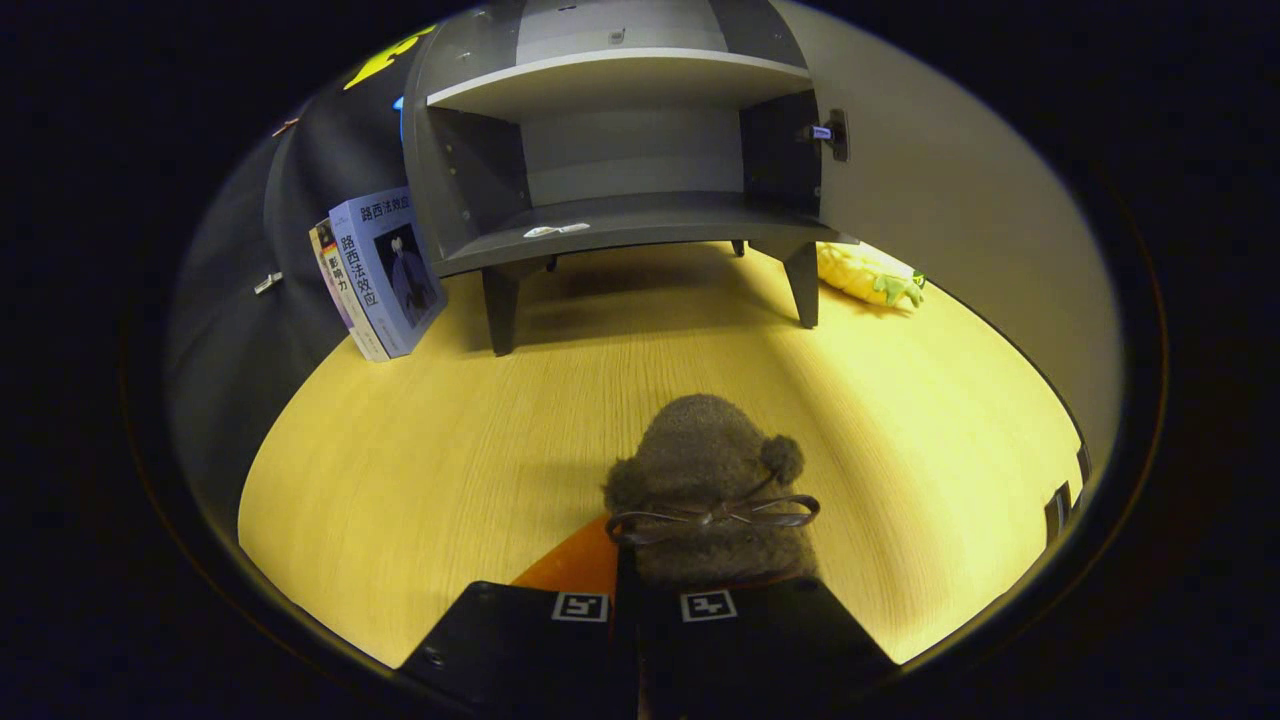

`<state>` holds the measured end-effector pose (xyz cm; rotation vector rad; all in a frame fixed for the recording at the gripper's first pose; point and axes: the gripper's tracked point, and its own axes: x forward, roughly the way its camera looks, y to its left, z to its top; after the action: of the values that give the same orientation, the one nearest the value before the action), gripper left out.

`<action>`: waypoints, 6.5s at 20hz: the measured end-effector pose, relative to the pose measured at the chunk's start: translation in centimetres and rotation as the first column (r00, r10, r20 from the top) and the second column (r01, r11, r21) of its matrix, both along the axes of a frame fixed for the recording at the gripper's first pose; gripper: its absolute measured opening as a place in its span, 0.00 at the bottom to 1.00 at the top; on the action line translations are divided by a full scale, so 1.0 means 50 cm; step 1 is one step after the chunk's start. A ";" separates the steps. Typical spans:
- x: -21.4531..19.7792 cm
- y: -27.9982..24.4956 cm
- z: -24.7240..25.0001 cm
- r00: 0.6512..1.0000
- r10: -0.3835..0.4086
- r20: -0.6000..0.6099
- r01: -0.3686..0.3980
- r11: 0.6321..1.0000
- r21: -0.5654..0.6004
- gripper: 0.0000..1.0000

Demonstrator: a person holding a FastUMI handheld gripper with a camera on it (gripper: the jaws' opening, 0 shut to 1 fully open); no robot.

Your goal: Open the shoe cabinet door, grab the shoes and put them into the shoe cabinet, then close the shoe cabinet door.

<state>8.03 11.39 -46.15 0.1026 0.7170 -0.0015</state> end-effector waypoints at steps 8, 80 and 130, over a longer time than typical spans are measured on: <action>-0.018 -0.017 0.232 0.998 0.052 0.046 -0.055 0.996 0.066 0.12; 0.234 -0.030 0.955 0.848 0.062 0.526 -0.074 0.997 0.002 0.98; -0.135 -0.458 0.951 0.804 -0.131 0.580 0.156 0.988 0.006 0.98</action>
<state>1.30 -11.51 1.39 0.1098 0.0904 -0.1270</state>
